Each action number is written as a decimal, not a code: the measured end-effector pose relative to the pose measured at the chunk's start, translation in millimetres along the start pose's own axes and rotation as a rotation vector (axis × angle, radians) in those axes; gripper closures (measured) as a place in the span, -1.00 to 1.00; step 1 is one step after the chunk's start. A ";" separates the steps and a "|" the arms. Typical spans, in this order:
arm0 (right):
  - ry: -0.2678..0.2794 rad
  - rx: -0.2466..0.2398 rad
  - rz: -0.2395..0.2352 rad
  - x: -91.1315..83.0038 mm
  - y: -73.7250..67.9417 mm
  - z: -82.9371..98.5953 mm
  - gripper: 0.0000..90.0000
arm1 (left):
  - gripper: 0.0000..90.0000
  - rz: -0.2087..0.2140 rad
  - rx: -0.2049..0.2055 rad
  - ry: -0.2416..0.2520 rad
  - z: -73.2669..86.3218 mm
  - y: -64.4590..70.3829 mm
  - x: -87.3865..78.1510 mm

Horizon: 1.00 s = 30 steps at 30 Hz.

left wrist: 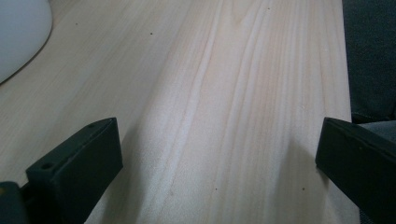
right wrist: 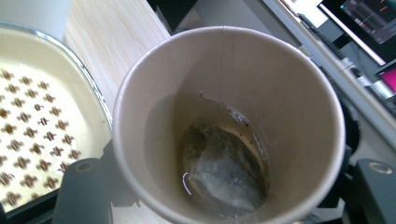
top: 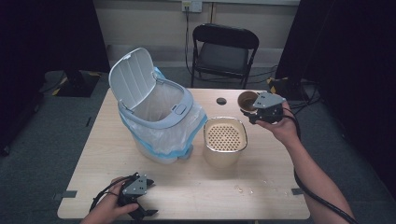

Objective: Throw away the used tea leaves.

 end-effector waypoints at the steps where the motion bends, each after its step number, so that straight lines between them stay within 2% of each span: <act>1: -0.003 -0.020 0.005 -0.9 -0.9 -1.1 -0.34 | -1.00 0.000 0.000 -0.001 0.0 0.0 0.0; 7: -0.022 -0.144 0.027 -5.1 -9.6 -9.8 -0.33 | -1.00 -0.003 -0.001 0.000 0.0 0.1 -0.1; 11: -0.046 -0.249 0.038 -6.4 -17.0 -14.2 -0.33 | -1.00 -0.004 -0.001 0.000 0.0 0.1 -0.1; 16: -0.066 -0.391 0.074 -7.1 -23.6 -18.6 -0.32 | -1.00 -0.003 -0.001 0.000 0.0 0.1 -0.1; 17: -0.079 -0.428 0.095 -7.3 -25.2 -19.7 -0.32 | -1.00 -0.003 -0.002 0.000 0.0 0.1 -0.1; 21: -0.108 -0.583 0.117 -6.8 -34.0 -24.4 -0.32 | -1.00 -0.004 -0.001 0.000 0.0 0.0 -0.1; 23: -0.115 -0.623 0.118 -6.4 -38.2 -26.2 -0.32 | -1.00 -0.003 -0.001 0.000 0.0 0.1 -0.1; 26: -0.119 -0.647 0.113 -5.5 -42.3 -27.1 -0.32 | -1.00 -0.004 -0.001 0.000 0.1 0.1 -0.1; 30: -0.161 -0.781 0.174 -5.3 -46.9 -28.3 -0.32 | -1.00 -0.003 -0.001 0.000 0.0 0.1 -0.1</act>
Point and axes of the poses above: each handheld gripper's, and its own axes: x roughly forward along the jaws, z roughly out of its underside, y roughly to its right, the point moved 2 cm from there along x, roughly forward along the jaws, and after that the axes turned 6 degrees about y, right-handed, at the moved point
